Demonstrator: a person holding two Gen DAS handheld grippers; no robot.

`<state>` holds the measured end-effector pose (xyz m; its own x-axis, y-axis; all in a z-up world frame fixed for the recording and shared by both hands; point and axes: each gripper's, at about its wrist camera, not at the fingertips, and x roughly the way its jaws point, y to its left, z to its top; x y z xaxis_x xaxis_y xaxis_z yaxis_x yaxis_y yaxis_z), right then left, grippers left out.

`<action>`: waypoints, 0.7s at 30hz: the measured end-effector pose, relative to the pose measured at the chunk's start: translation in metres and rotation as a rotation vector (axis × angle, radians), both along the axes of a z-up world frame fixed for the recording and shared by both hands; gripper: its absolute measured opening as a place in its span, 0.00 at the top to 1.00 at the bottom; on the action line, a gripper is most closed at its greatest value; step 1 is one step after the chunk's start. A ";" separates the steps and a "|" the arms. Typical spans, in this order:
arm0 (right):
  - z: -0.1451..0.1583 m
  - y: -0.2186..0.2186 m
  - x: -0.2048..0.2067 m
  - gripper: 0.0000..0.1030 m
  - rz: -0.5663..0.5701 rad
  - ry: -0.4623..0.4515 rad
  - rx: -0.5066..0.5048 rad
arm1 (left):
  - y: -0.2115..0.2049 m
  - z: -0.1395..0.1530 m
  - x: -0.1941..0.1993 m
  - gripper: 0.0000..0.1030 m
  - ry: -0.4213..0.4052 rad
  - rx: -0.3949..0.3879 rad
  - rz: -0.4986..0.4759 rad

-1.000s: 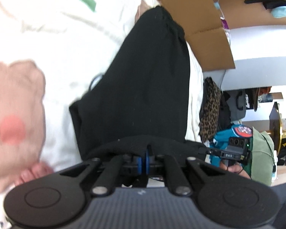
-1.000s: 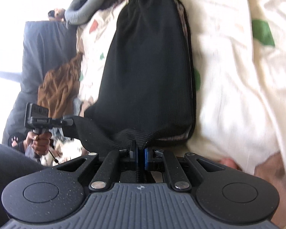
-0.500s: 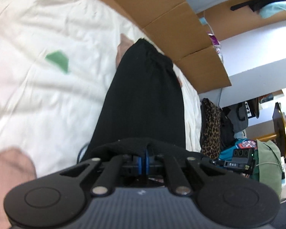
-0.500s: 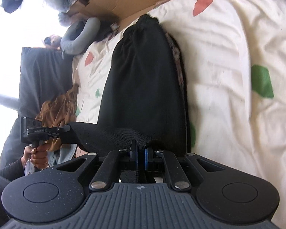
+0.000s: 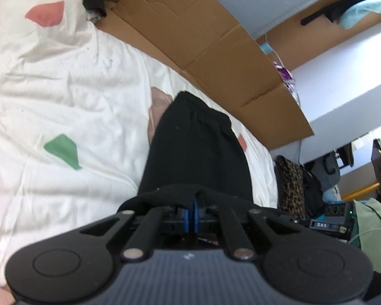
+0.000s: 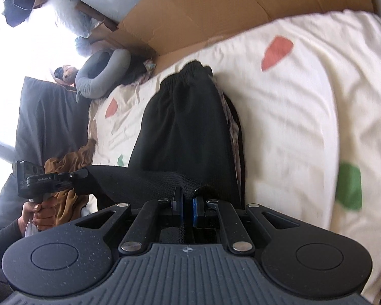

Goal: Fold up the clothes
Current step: 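Fold the leg end over toward the waistband with both grippers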

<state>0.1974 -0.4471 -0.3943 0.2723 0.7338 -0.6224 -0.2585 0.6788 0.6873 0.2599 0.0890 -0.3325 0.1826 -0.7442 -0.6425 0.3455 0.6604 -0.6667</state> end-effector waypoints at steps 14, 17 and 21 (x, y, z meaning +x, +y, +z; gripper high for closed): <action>-0.005 0.012 0.034 0.95 -0.024 -0.035 -0.038 | -0.014 -0.008 0.030 0.96 -0.032 0.045 0.037; -0.012 0.014 0.040 0.94 -0.028 -0.026 -0.048 | -0.017 -0.021 0.036 0.96 -0.018 0.069 0.049; -0.027 0.016 0.046 0.92 -0.030 -0.004 -0.067 | -0.023 -0.039 0.043 0.95 -0.016 0.081 0.033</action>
